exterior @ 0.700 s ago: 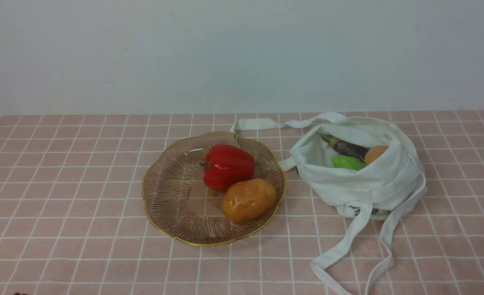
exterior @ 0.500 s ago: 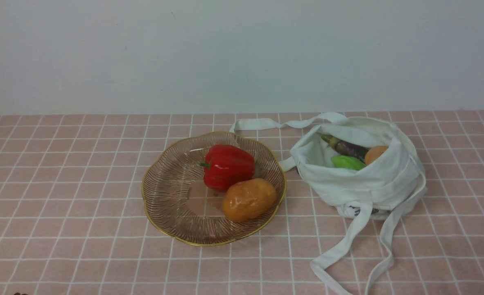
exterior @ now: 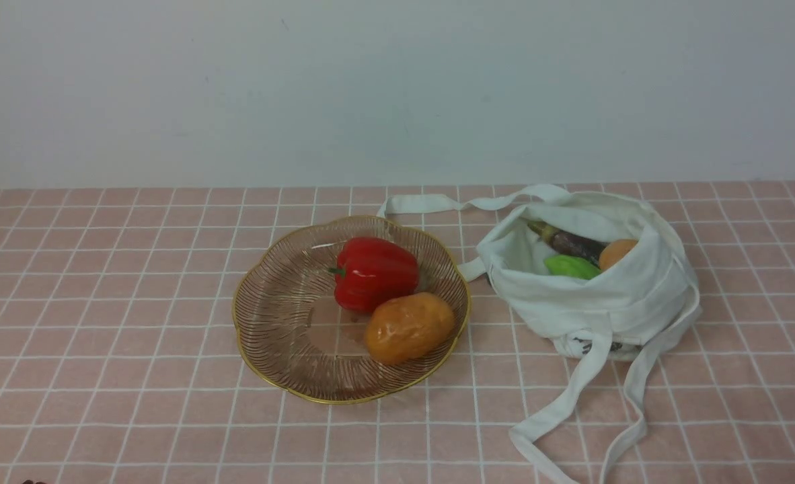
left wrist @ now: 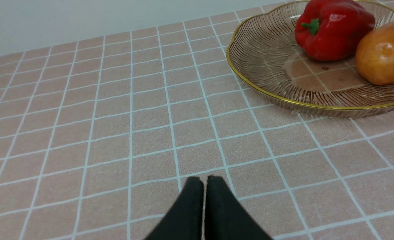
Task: Take vegetables from bag on pink coffee tablecloth place on plate.
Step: 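Reach into the cloth bag and grasp the green vegetable inside with the right gripper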
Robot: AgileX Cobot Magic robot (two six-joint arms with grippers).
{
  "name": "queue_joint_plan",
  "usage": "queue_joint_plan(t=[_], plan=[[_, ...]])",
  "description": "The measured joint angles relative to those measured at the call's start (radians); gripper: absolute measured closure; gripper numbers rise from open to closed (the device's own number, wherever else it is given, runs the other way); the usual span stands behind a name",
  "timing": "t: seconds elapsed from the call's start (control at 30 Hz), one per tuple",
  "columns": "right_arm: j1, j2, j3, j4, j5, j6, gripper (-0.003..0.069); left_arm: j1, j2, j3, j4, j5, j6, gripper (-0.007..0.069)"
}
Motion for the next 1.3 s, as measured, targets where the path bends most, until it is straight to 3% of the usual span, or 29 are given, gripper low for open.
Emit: queue_joint_plan(t=[0.5, 0.57, 0.73, 0.87, 1.07, 1.2, 1.3], plan=[[0.000, 0.000, 0.000, 0.026, 0.000, 0.014, 0.0674, 0.000, 0.000, 0.000, 0.000, 0.000, 0.000, 0.0629], [0.000, 0.000, 0.001, 0.179, -0.021, 0.108, 0.0674, 0.000, 0.000, 0.000, 0.000, 0.000, 0.000, 0.0629], [0.000, 0.000, 0.002, 0.748, -0.085, 0.378, 0.0674, 0.000, 0.000, 0.000, 0.000, 0.000, 0.000, 0.0629], [0.000, 0.000, 0.002, 0.975, -0.104, 0.417, 0.0674, 0.000, 0.000, 0.000, 0.000, 0.000, 0.000, 0.0629], [0.000, 0.000, 0.000, 1.037, -0.110, 0.302, 0.0674, 0.000, 0.000, 0.000, 0.000, 0.000, 0.000, 0.0629], [0.000, 0.000, -0.077, 0.995, -0.060, 0.104, 0.0674, 0.000, 0.000, 0.000, 0.000, 0.000, 0.000, 0.0629], [0.000, 0.012, -0.278, 0.897, 0.011, -0.179, 0.0674, 0.000, 0.000, 0.000, 0.000, 0.000, 0.000, 0.0629]])
